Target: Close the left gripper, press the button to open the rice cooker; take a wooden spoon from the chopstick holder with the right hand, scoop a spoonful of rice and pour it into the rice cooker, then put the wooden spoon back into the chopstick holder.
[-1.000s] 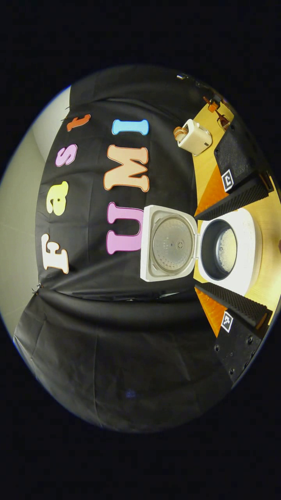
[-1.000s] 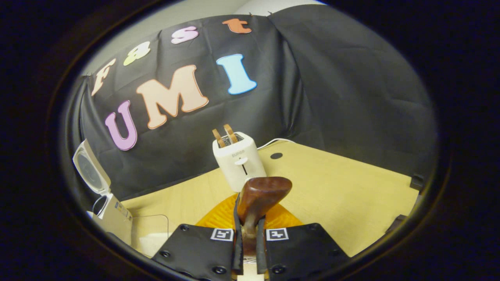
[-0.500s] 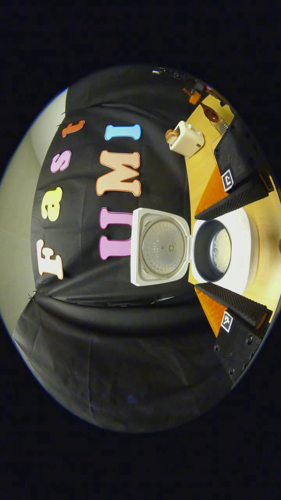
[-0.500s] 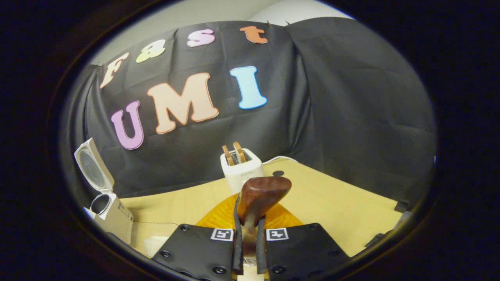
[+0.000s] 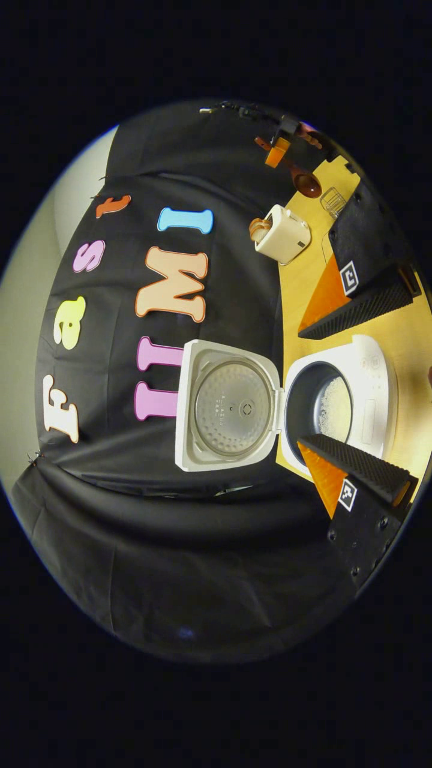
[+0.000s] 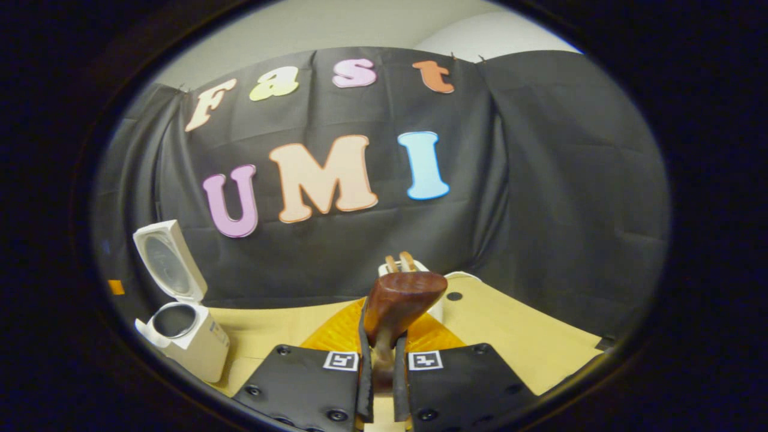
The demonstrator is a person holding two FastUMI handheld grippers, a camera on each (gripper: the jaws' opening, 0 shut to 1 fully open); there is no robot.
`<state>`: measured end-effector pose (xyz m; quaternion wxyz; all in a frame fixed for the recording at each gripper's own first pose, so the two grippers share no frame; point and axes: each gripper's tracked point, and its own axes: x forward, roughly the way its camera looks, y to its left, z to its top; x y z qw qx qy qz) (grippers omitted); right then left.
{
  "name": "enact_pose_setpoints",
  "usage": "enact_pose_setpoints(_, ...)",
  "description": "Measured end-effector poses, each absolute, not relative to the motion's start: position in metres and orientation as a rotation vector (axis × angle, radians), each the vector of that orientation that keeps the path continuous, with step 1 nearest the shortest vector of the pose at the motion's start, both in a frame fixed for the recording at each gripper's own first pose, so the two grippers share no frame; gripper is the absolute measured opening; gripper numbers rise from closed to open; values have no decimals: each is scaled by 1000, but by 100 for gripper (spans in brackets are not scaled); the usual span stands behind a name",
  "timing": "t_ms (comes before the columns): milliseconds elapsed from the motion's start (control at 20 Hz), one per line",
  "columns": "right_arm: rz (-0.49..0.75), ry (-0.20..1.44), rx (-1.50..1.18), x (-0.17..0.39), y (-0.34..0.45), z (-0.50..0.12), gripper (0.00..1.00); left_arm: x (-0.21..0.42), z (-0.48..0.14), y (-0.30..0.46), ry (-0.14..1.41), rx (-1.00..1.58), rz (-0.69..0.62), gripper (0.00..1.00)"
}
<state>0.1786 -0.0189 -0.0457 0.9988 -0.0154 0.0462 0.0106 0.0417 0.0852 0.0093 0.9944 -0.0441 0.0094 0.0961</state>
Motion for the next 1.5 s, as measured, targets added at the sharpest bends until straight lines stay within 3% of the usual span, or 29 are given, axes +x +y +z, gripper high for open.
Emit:
enact_pose_setpoints(350,210,171,-120,174,88,-96,17,33,6,106,30,-69,217,94)
enact_pose_setpoints(850,234,263,-426,173,136,-197,17,11,-3,132,48,-15,272,94)
enact_pose_setpoints(1200,240,345,-310,162,155,-232,17,4,-10,142,66,10,274,94)
enact_pose_setpoints(1500,198,438,24,155,158,-242,16,3,-10,146,65,20,256,94)
